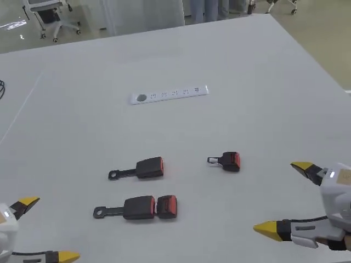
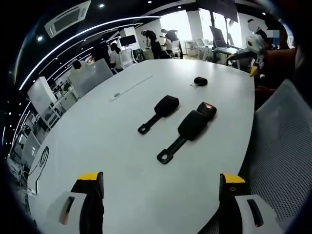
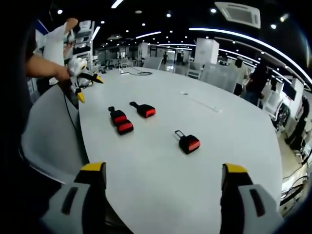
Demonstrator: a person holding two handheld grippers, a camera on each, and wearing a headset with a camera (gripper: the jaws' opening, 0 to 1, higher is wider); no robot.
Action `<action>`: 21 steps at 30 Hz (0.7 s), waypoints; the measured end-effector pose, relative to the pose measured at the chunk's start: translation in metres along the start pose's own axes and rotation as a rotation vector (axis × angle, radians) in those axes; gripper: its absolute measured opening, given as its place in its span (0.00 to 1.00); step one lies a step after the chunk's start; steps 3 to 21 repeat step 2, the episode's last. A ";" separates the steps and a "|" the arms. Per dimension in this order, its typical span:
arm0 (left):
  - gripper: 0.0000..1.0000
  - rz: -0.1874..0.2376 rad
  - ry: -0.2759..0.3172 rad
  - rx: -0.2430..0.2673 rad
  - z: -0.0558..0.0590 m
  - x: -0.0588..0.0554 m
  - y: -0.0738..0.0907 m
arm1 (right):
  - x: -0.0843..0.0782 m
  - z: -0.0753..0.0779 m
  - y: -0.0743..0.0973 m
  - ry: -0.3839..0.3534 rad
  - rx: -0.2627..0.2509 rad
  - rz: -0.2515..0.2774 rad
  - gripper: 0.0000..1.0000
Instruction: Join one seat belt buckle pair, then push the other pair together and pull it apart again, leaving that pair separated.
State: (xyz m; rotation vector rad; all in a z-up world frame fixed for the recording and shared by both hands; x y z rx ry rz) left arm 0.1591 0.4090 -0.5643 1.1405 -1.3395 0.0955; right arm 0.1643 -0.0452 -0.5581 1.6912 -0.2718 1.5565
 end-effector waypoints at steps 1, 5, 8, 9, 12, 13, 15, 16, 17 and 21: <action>1.00 0.001 0.003 -0.001 0.000 0.000 0.000 | 0.000 0.000 0.000 0.000 -0.002 0.000 1.00; 1.00 0.003 0.006 -0.002 0.001 0.001 0.000 | -0.001 0.000 0.000 -0.001 -0.002 -0.002 1.00; 1.00 0.003 0.006 -0.002 0.001 0.001 0.000 | -0.001 0.000 0.000 -0.001 -0.002 -0.002 1.00; 1.00 0.003 0.006 -0.002 0.001 0.001 0.000 | -0.001 0.000 0.000 -0.001 -0.002 -0.002 1.00; 1.00 0.003 0.006 -0.002 0.001 0.001 0.000 | -0.001 0.000 0.000 -0.001 -0.002 -0.002 1.00; 1.00 0.003 0.006 -0.002 0.001 0.001 0.000 | -0.001 0.000 0.000 -0.001 -0.002 -0.002 1.00; 1.00 0.003 0.006 -0.002 0.001 0.001 0.000 | -0.001 0.000 0.000 -0.001 -0.002 -0.002 1.00; 1.00 0.003 0.006 -0.002 0.001 0.001 0.000 | -0.001 0.000 0.000 -0.001 -0.002 -0.002 1.00; 1.00 0.003 0.006 -0.002 0.001 0.001 0.000 | -0.001 0.000 0.000 -0.001 -0.002 -0.002 1.00; 1.00 0.003 0.006 -0.002 0.001 0.001 0.000 | -0.001 0.000 0.000 -0.001 -0.002 -0.002 1.00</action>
Point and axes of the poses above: the centre of the closed fingertips' face, and the gripper's own axes: y roughly backward along the fingers, z roughly to its right, x roughly out of its top, the point moved 4 cm from there along y, roughly backward along the fingers, and after that the axes turned 11 degrees about z, right-handed, at the moved point
